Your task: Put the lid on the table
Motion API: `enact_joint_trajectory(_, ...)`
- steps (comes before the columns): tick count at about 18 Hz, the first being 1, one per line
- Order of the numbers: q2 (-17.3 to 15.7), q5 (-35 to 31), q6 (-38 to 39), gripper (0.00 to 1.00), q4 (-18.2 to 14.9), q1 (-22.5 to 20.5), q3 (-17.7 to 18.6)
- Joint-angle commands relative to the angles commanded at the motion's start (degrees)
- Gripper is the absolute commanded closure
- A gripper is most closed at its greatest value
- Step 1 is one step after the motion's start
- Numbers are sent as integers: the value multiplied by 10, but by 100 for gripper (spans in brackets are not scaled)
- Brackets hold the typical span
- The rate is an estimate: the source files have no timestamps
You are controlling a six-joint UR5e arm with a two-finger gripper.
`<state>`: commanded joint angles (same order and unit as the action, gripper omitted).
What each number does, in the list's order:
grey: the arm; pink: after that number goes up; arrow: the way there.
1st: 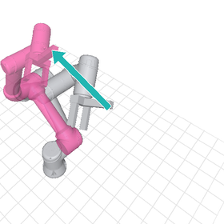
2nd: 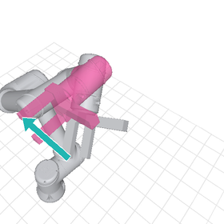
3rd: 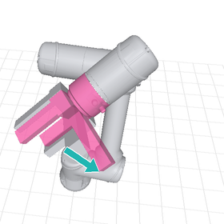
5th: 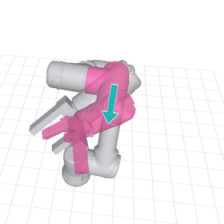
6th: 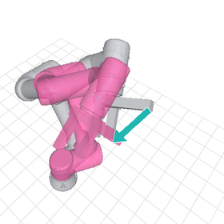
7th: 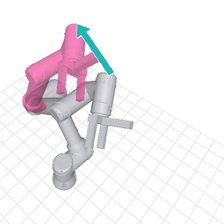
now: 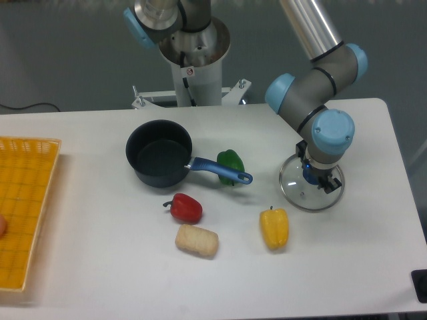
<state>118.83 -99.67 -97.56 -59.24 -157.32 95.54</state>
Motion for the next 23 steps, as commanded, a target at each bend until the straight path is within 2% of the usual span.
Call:
enact_joint_trajectory(5, 1, -1, 1, 39, 4, 1, 2)
enact_joint_trajectory(7, 3, -1, 1, 28, 8, 2, 2)
enact_joint_trajectory(9, 4, -1, 1, 27, 8, 3, 2)
enact_joint_trajectory(10, 4, -2, 1, 22, 8, 4, 3)
enact_joint_trajectory(13, 4, -2, 1, 19, 7, 4, 3)
enact_joint_trajectory(15, 4, -2, 0, 4, 7, 4, 2)
enact_joint_trajectory(16, 2, -2, 1, 0, 7, 4, 2)
enact_joint_trajectory(23, -41, 4, 3, 0, 4, 18, -17)
